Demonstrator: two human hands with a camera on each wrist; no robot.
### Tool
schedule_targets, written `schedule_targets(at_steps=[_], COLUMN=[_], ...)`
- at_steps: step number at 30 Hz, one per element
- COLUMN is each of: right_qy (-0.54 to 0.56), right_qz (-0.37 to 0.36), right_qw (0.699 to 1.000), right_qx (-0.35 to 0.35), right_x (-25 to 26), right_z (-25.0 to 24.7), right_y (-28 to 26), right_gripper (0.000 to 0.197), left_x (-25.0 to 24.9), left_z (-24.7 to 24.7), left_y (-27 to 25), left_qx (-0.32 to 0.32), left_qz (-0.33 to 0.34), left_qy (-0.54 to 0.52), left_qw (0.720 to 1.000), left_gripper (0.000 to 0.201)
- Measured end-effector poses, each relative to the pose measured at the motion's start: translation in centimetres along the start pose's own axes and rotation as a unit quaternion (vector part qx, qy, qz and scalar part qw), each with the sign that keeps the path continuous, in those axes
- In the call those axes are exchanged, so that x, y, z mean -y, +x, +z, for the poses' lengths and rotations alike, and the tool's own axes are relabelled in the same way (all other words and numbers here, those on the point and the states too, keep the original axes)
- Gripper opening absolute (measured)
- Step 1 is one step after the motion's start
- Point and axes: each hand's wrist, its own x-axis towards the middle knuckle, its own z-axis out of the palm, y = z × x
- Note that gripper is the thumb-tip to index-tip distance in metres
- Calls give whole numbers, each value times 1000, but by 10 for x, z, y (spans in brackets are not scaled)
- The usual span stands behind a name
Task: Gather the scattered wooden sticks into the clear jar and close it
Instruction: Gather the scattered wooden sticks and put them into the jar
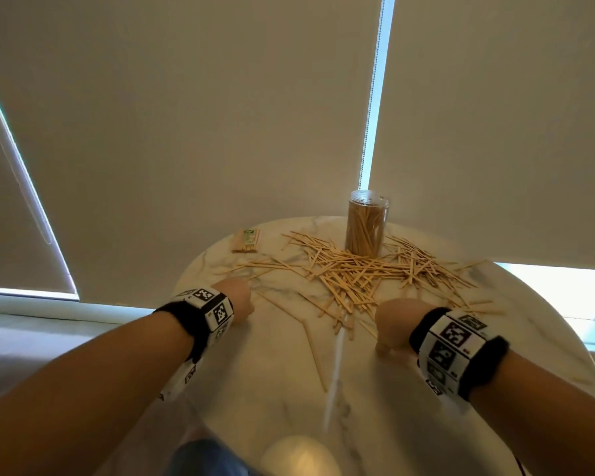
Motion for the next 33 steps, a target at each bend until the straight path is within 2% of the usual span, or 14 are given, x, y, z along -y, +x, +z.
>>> schedule_targets(at_steps=[3,5,8,10,12,15,18,21,24,26,29,31,33], right_qy=[56,50,59,115,142,89,61,52,40,38,30,19,5], right_qz=[12,12,3,-16,-51,-124,-138,-143,-139,-131,-112,-103,-103], right_qw=[998,999,998,991,986,988,988,988,989,990,992,993,993], right_qx=[26,18,-34,-70,-66,-37,-28,-40,-39,-46,-51,-47,-47], right_x=[-3,-2,4,15,35,65,75,71,60,53,44,39,32], right_z=[2,3,5,0,-3,0,7,8,5,3,4,6,9], right_y=[0,-4,-4,1,5,3,5,9,10,12,18,23,27], right_gripper=[23,20,31,27,24,34,31,21,20,16,32,34,23], left_x=[-11,-17,-25,-29,-29,-30,-28,-20,-9,-3,5,11,13], left_z=[0,0,1,2,3,5,10,7,-9,-24,-41,-46,-47], left_y=[8,12,16,20,22,19,15,23,34,43,62,78,93], left_qx=[-28,-32,-11,8,11,-2,10,-3,-54,-74,-103,-117,-105], left_qz=[39,74,109,110,111,116,118,104,75,53,12,-1,6], left_qy=[-64,-96,-68,-53,-42,-13,1,-53,-140,-176,-179,-154,-126], left_qw=[997,992,992,992,993,993,993,993,986,980,978,981,986], left_gripper=[31,28,29,21,17,21,26,19,12,19,32,60,79])
